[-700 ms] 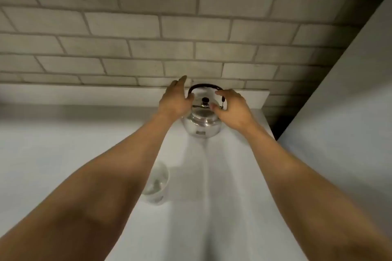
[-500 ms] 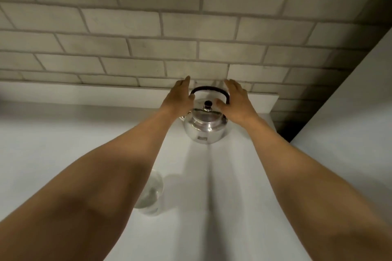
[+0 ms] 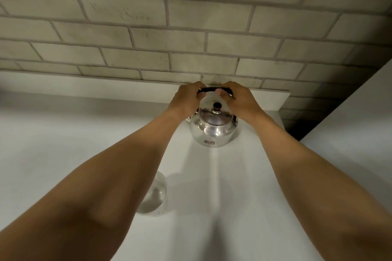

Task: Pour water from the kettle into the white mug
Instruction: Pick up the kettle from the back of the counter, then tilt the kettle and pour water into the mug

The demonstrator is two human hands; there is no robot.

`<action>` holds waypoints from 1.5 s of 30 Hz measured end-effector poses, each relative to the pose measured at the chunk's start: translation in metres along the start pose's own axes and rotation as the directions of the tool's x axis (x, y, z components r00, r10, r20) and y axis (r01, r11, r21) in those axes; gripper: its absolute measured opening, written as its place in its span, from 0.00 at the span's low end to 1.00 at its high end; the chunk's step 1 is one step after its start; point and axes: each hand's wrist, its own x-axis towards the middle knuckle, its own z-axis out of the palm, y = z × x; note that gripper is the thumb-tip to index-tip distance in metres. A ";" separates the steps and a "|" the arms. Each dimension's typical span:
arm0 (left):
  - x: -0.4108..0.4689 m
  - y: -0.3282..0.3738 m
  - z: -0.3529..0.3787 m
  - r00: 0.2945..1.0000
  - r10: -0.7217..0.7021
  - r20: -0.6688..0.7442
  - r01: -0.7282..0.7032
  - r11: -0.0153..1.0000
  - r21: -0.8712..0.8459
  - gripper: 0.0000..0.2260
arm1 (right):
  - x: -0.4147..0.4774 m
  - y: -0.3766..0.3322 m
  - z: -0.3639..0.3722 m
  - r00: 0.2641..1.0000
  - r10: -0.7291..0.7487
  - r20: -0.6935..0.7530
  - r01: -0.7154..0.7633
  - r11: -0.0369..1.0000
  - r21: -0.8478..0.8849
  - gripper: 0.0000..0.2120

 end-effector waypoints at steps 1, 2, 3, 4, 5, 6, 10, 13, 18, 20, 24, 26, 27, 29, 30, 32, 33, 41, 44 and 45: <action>-0.005 0.002 -0.002 1.000 0.002 0.004 -0.002 1.000 -0.019 0.10 | -0.005 0.000 -0.002 1.000 0.002 -0.015 -0.002 1.000 0.009 0.09; -0.010 0.005 -0.004 1.000 0.007 0.006 -0.006 0.999 -0.037 0.10 | -0.011 -0.001 -0.003 0.999 0.001 -0.039 -0.001 1.000 0.013 0.06; -0.015 0.008 -0.007 1.000 0.015 0.005 -0.015 0.998 -0.055 0.10 | -0.018 -0.004 -0.005 0.998 -0.005 -0.066 0.006 1.000 0.024 0.05; -0.021 0.011 -0.008 1.000 0.026 0.001 -0.026 0.997 -0.071 0.10 | -0.024 -0.006 -0.008 0.996 -0.010 -0.091 0.014 0.999 0.042 0.06; -0.027 0.015 -0.010 0.999 0.039 -0.005 -0.039 0.996 -0.083 0.11 | -0.031 -0.009 -0.010 0.993 -0.016 -0.114 0.023 0.998 0.063 0.08; -0.035 0.018 -0.012 0.999 0.052 -0.015 -0.053 0.995 -0.090 0.11 | -0.039 -0.014 -0.013 0.990 -0.018 -0.137 0.029 0.997 0.076 0.11; -0.072 0.028 -0.023 0.991 0.135 -0.022 -0.136 0.989 -0.057 0.11 | -0.076 -0.042 -0.024 0.981 0.018 -0.194 0.003 0.994 0.106 0.14; -0.103 0.032 -0.033 0.979 0.200 -0.036 -0.201 0.979 -0.033 0.12 | -0.106 -0.063 -0.028 0.972 -0.020 -0.233 0.041 0.996 0.084 0.14; -0.174 0.030 -0.043 0.918 0.333 -0.215 -0.352 0.934 -0.057 0.17 | -0.158 -0.097 -0.023 0.942 -0.029 -0.335 0.065 0.993 0.097 0.13; -0.209 0.026 -0.041 0.860 0.461 -0.217 -0.479 0.877 -0.036 0.15 | -0.179 -0.109 -0.022 0.922 -0.046 -0.385 0.077 0.995 0.067 0.13; -0.259 0.014 -0.029 0.814 0.574 -0.089 -0.574 0.818 0.034 0.23 | -0.218 -0.130 -0.018 0.909 -0.057 -0.412 0.070 0.997 0.016 0.15; -0.275 0.011 -0.025 0.786 0.617 -0.048 -0.611 0.786 0.095 0.26 | -0.235 -0.140 -0.016 0.905 -0.052 -0.422 0.064 0.998 0.014 0.15; -0.281 0.011 -0.024 0.777 0.628 -0.027 -0.623 0.775 0.110 0.27 | -0.242 -0.143 -0.017 0.904 -0.053 -0.425 0.063 0.998 0.010 0.15; -0.291 0.010 -0.023 0.780 0.626 0.021 -0.625 0.776 0.080 0.28 | -0.255 -0.149 -0.018 0.902 -0.053 -0.428 0.052 0.999 -0.013 0.14; -0.296 0.010 -0.023 0.791 0.611 0.038 -0.612 0.790 0.039 0.28 | -0.260 -0.151 -0.019 0.904 -0.049 -0.426 0.044 0.999 -0.021 0.14; -0.302 0.013 -0.021 0.816 0.575 0.056 -0.575 0.818 -0.021 0.27 | -0.270 -0.155 -0.020 0.910 -0.040 -0.412 0.031 0.999 -0.030 0.13; -0.304 0.015 -0.020 0.823 0.565 0.060 -0.565 0.825 -0.019 0.27 | -0.273 -0.156 -0.021 0.915 -0.039 -0.401 0.028 0.999 -0.035 0.12; -0.314 0.028 -0.004 0.852 0.523 0.010 -0.523 0.852 -0.022 0.27 | -0.273 -0.154 -0.037 0.940 -0.077 -0.332 0.058 0.996 -0.068 0.13; -0.315 0.031 0.003 0.890 0.455 -0.035 -0.456 0.888 -0.053 0.27 | -0.264 -0.157 -0.038 0.949 -0.130 -0.286 0.104 0.989 -0.106 0.14; -0.315 0.031 0.005 0.901 0.430 -0.051 -0.432 0.900 -0.062 0.26 | -0.260 -0.158 -0.037 0.954 -0.146 -0.264 0.118 0.986 -0.117 0.14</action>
